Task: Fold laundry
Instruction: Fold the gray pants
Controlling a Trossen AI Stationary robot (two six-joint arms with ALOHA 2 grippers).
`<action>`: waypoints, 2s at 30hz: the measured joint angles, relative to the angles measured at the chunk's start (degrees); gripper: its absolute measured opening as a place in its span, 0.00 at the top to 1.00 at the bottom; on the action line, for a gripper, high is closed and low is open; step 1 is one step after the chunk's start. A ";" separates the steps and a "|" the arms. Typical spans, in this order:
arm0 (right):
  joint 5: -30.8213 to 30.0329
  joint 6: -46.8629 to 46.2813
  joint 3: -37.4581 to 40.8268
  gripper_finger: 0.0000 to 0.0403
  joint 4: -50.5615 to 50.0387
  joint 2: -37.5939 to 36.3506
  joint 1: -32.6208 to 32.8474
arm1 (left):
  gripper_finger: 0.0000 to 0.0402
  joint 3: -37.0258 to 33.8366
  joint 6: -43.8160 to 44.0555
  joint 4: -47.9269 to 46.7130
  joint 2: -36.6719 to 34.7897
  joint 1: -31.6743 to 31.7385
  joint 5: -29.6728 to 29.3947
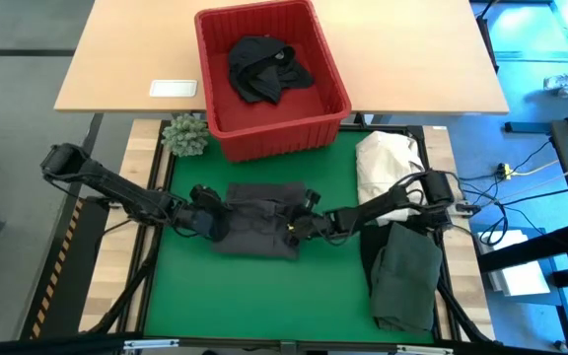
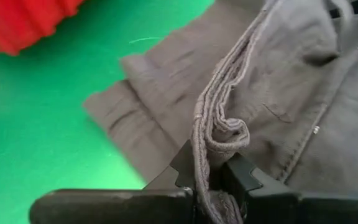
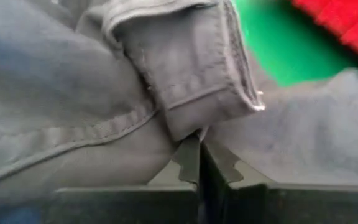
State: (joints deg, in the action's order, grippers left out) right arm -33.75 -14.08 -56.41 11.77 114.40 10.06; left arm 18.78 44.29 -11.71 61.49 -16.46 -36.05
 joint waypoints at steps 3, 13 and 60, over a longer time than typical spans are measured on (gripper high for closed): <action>0.52 -0.92 0.05 1.00 -0.32 0.67 0.26 | 0.88 -0.04 -3.32 2.97 0.00 0.27 2.34; 1.56 -1.52 0.16 1.00 -1.71 0.64 3.39 | 0.67 0.06 -4.77 5.55 -0.02 0.19 6.96; -6.86 -4.20 -21.55 1.00 -25.97 -2.42 29.87 | 0.65 17.10 -12.91 4.36 0.00 -22.09 7.54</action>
State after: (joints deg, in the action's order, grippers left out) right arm -40.62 -18.28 -77.95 -14.20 111.98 39.93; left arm 35.88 31.38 -7.35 61.49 -38.55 -28.50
